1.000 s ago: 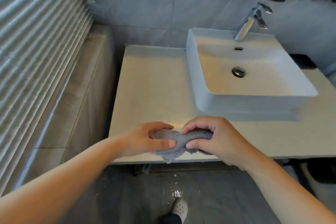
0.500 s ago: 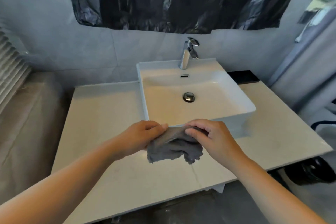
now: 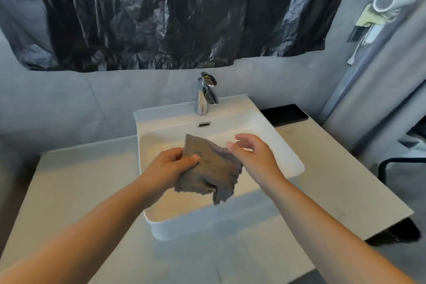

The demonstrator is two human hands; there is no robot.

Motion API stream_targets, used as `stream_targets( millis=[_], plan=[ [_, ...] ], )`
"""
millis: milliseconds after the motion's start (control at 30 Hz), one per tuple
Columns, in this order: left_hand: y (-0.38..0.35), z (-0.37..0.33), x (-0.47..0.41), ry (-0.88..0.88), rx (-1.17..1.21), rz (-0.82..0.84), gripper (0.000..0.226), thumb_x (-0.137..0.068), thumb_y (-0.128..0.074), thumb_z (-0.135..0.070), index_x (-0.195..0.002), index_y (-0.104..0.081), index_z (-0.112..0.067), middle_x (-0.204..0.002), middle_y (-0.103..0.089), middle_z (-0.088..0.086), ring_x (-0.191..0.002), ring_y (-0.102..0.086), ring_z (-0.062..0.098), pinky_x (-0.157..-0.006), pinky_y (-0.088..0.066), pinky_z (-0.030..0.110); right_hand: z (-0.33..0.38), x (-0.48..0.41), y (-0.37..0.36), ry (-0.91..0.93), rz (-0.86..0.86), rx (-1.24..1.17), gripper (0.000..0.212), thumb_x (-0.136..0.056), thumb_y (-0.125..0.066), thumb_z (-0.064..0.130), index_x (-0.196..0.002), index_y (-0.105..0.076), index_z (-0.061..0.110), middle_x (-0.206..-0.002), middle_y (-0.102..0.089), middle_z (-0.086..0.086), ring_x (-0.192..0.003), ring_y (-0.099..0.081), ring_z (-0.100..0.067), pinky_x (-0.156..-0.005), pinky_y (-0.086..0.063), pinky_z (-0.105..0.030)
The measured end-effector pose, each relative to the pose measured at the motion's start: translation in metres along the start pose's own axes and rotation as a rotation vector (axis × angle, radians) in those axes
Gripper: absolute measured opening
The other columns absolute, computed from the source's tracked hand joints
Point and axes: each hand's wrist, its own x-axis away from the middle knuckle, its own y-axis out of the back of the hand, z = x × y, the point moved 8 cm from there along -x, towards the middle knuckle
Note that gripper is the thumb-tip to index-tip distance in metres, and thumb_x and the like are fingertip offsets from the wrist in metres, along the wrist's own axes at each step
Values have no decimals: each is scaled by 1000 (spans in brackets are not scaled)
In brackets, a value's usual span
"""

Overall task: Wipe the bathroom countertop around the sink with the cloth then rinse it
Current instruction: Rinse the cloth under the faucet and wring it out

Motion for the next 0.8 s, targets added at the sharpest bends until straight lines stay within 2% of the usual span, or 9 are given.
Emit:
stream_targets(
  millis=[67, 133, 200, 300, 400, 500, 633, 800],
  plan=[
    [3, -6, -22, -10, -26, -34, 36, -75, -68, -41, -95, -68, -11, -93, -71, 15, -90, -66, 38, -84, -52, 57, 0, -12, -2, 25, -5, 22, 26, -85, -67, 35, -108, -62, 23, -103, -61, 11, -92, -57, -3, -68, -44, -16],
    [6, -8, -44, 5, -73, -77, 38, -71, -68, -46, -90, -67, -12, -90, -70, 17, -84, -66, 34, -80, -52, 51, -3, -23, -11, 47, 57, 22, 13, -84, -69, 27, -94, -69, 19, -90, -67, 6, -83, -63, -10, -72, -52, -27],
    [5, -8, -63, 13, -77, -89, 31, -80, -69, -39, -90, -65, -10, -91, -68, 20, -77, -63, 29, -74, -51, 45, -10, -28, -26, 16, 163, -35, 8, -83, -69, 23, -87, -72, 17, -83, -70, -3, -78, -66, -20, -74, -57, -38],
    [0, -6, -83, 81, 6, -88, 22, -90, -61, -27, -97, -63, -7, -94, -68, 19, -81, -65, 29, -72, -55, 43, -21, -39, -41, -22, 264, -50, 14, -80, -73, 26, -92, -73, 19, -88, -71, -2, -79, -67, -17, -72, -57, -32],
    [-9, -8, -97, 155, 125, -60, 22, -92, -58, -22, -104, -62, -4, -98, -70, 17, -82, -68, 24, -63, -55, 30, -25, -58, -41, -12, 279, -88, 10, -78, -75, 20, -88, -74, 21, -83, -72, 3, -75, -66, -9, -70, -53, -24],
    [-12, -14, -109, 174, 157, -59, 24, -91, -59, -23, -107, -63, -5, -101, -70, 17, -86, -69, 23, -71, -56, 31, -21, -84, -37, 70, 300, -19, 4, -80, -71, 15, -81, -74, 18, -77, -70, 6, -71, -65, -5, -66, -51, -16],
    [-4, -13, -119, 166, 31, -186, 27, -86, -65, -30, -105, -64, -11, -102, -69, 13, -93, -67, 25, -84, -56, 40, -19, -112, -35, 150, 417, 84, 8, -84, -66, 16, -82, -74, 17, -79, -70, 7, -75, -64, -5, -68, -52, -16],
    [11, 2, -121, 218, -223, -388, 34, -77, -70, -48, -92, -66, -19, -86, -69, 5, -83, -66, 22, -76, -57, 39, -20, -145, -25, 192, 468, 91, 13, -84, -66, 16, -73, -71, 21, -77, -69, 7, -75, -64, -7, -70, -52, -21]
  ],
)
